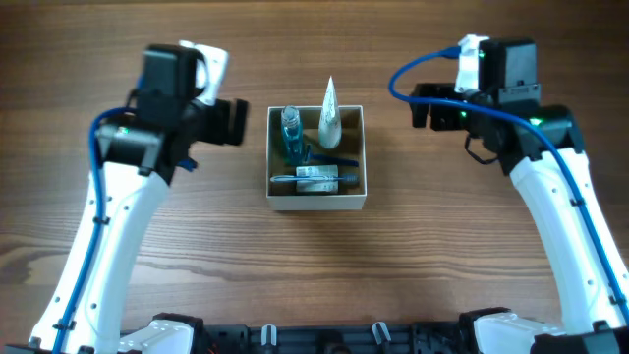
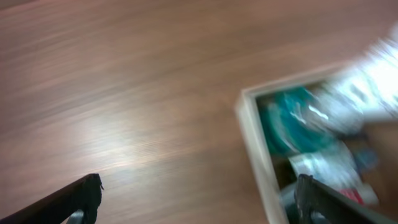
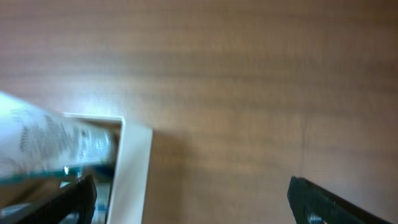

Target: Pack container

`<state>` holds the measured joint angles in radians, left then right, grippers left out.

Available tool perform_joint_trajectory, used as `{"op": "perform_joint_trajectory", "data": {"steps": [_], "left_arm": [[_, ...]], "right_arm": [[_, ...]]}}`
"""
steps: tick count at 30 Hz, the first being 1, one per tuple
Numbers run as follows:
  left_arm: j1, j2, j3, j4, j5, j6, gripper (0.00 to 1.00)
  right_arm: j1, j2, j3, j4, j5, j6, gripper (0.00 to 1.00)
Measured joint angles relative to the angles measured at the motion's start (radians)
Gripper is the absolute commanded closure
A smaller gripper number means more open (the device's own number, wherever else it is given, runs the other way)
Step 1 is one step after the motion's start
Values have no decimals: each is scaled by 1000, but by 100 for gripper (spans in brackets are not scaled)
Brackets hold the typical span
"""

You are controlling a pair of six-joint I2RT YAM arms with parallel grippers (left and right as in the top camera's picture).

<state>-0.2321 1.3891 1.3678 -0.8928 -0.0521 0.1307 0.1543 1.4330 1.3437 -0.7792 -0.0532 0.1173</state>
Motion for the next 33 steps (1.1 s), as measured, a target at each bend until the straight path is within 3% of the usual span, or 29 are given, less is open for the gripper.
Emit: {"op": "perform_joint_trajectory", "data": {"steps": [1,5,13,17,22,27,33], "left_arm": [[84,11,0,37,-8,-49,0],[194,31,0,49,-11,-89,0],[212,-31,0,9,16,-102,0],[212,-229,-39,-2,34,-107,0],[212,-610,-277,-8,44,-107,0],[212,-879,-472,-14,55,-145,0],[212,-924,-507,-13,60,-176,0]], "right_arm": [[6,16,0,32,3,-2,0],[7,75,0,169,25,-18,0],[7,16,0,41,39,-68,0],[13,-169,-77,53,63,-6,0],[87,-553,-346,81,168,53,0],[103,-843,-592,71,246,119,0],[103,-885,-661,63,264,137,0]]}}
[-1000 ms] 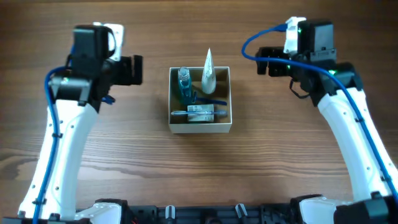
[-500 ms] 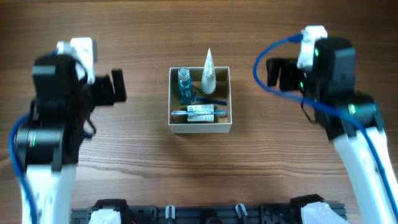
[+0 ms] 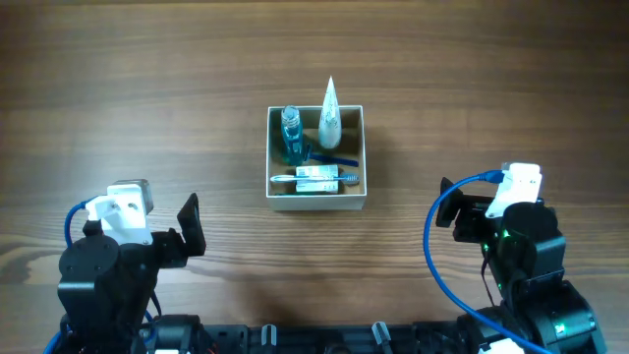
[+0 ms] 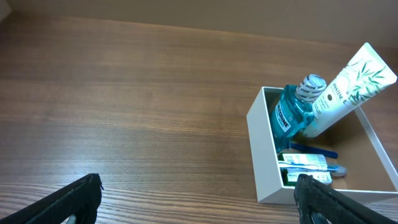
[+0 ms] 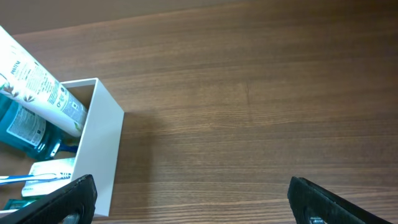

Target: Pack container

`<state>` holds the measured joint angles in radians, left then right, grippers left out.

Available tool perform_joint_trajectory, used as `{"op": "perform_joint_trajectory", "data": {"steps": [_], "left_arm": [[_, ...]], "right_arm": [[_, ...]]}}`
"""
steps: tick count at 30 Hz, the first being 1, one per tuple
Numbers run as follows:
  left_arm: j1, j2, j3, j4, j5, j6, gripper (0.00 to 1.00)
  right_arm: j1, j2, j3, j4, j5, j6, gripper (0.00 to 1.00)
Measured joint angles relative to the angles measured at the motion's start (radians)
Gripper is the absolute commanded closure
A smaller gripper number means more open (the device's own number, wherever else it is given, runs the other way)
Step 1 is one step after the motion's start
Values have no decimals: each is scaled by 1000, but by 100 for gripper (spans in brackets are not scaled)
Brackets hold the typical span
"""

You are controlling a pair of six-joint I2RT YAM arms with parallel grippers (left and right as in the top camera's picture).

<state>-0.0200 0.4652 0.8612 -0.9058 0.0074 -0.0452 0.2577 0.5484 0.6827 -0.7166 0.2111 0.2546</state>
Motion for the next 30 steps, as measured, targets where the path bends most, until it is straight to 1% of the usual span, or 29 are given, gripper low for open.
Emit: {"op": "perform_joint_trajectory", "data": {"steps": [11,14,15,17,21,24,27,30], "left_arm": [[0,0,0,0,2,-6,0],[0,0,0,0,2,-6,0],[0,0,0,-1,2,-6,0],[0,0,0,-1,2,-6,0],[0,0,0,-3,3,-6,0],[0,0,-2,-5,3,-6,0],[0,0,-2,-6,3,-6,0],[0,0,-2,-5,5,-6,0]], "right_arm": [[0,108,-1,-1,0,7,0],[0,85,-2,-2,0,7,0],[0,64,-3,-2,1,6,0],[0,-37,-3,-19,7,6,0],[0,-250,-5,-163,3,6,0],[-2,-401,-39,-189,-1,2,0],[-26,-518,-131,-158,-8,1,0],[-40,-533,-252,-9,-29,-8,0]]}}
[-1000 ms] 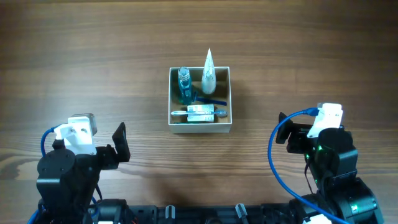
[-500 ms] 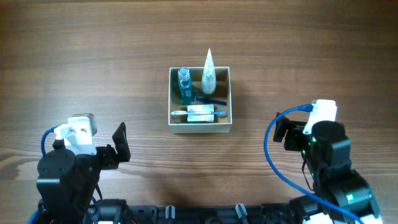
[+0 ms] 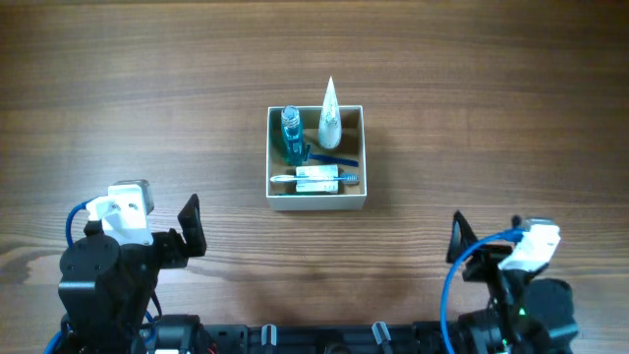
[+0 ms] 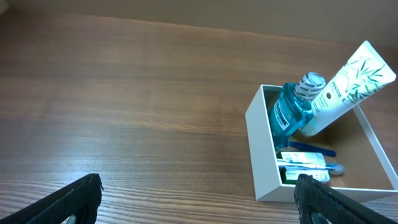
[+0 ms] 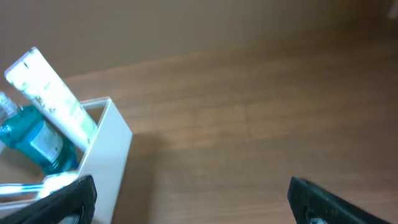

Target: Pack container

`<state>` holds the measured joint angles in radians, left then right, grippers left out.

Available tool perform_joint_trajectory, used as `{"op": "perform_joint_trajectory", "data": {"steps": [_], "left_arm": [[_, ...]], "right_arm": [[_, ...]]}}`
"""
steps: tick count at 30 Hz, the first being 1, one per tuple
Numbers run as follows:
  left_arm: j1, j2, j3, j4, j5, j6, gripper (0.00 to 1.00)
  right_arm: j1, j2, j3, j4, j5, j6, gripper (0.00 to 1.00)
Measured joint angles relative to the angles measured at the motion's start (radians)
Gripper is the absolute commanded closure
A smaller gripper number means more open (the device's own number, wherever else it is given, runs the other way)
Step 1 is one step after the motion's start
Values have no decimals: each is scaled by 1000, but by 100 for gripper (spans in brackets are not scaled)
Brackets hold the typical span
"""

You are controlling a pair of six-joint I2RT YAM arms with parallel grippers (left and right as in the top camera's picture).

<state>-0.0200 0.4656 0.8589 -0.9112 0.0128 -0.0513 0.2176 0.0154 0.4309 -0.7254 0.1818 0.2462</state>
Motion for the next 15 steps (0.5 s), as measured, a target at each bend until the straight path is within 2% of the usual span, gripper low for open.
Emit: {"op": "perform_joint_trajectory", "data": {"steps": [3,5,8,11,15], "left_arm": [[0,0,-1,-1,1,0,0],[0,0,-2,0,1,0,0],[0,0,-2,0,1,0,0],[0,0,-2,-1,1,0,0],[0,0,-2,-1,1,0,0]], "right_arm": [[0,-2,-113,232,-19,-37,0],[-6,-3,-216,457,-79,-135,0],[-30,-3,-336,678,-157,-251,0],[-46,-3,-420,719,-191,-301,0],[-49,-3,-425,723,-208,-348,0]]}}
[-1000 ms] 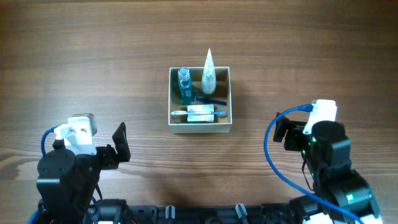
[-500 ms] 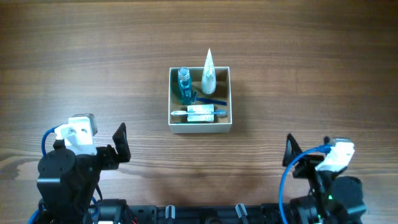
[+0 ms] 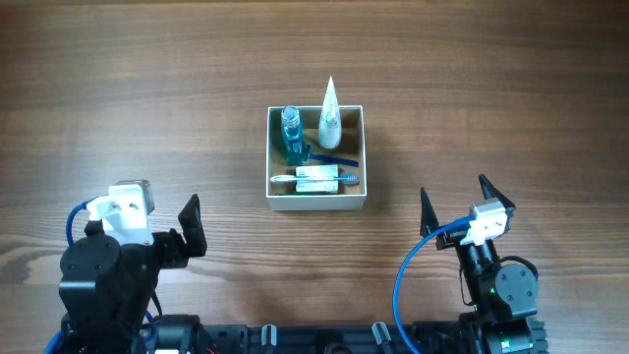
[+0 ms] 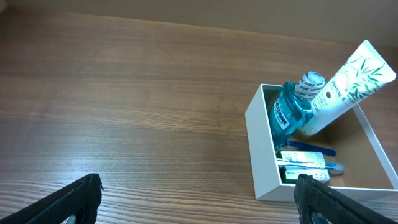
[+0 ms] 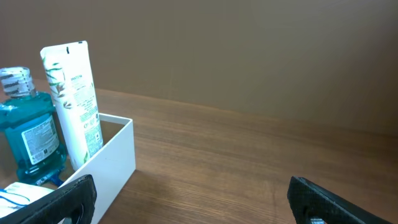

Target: Pack container

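Observation:
A white open box (image 3: 353, 200) stands mid-table, holding a teal mouthwash bottle (image 3: 290, 133), a white tube (image 3: 329, 113) leaning upright, a toothbrush (image 3: 300, 179) and a small toothpaste pack (image 3: 319, 173). The box (image 4: 261, 168) with the bottle (image 4: 295, 111) shows in the left wrist view, and the box (image 5: 109, 162) and tube (image 5: 73, 99) in the right wrist view. My left gripper (image 3: 190, 234) rests open near the table's front left. My right gripper (image 3: 454, 205) is open at the front right. Both are empty and well apart from the box.
Bare wood-grain tabletop (image 3: 147, 98) lies all round the box. The arm bases and blue cables (image 3: 413, 285) sit at the near edge.
The right arm has folded further down at the front right, its camera now looking low across the table at the box. The left arm and the box contents are unchanged.
Both grippers hung open beside the packed box, left and right of it. By the second moment both arms had drawn back to the near edge. Then the right arm sat lower, and now lower still, while the left stayed still.

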`<state>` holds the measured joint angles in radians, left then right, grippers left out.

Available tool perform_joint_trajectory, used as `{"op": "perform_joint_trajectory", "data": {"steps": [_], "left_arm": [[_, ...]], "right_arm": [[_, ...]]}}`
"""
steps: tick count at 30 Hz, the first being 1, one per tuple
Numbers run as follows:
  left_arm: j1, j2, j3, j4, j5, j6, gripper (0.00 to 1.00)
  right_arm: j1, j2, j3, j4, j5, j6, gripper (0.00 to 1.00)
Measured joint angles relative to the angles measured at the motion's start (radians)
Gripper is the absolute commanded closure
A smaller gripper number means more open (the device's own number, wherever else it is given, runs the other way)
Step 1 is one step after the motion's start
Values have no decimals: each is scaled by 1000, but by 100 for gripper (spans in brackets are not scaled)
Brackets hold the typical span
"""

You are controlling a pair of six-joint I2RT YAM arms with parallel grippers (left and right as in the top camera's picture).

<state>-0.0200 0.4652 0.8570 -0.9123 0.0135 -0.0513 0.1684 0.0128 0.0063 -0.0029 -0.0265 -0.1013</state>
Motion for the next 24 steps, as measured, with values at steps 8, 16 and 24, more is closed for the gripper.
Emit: {"op": "perform_joint_trajectory", "data": {"steps": [8,16,24], "left_arm": [[0,0,0,0,0,0,0],[0,0,0,0,0,0,0],[0,-1,0,-44,-8,5,0]], "right_arm": [[0,0,0,0,0,-17,0],[0,0,0,0,0,-17,0],[0,0,0,0,0,-17,0]]}}
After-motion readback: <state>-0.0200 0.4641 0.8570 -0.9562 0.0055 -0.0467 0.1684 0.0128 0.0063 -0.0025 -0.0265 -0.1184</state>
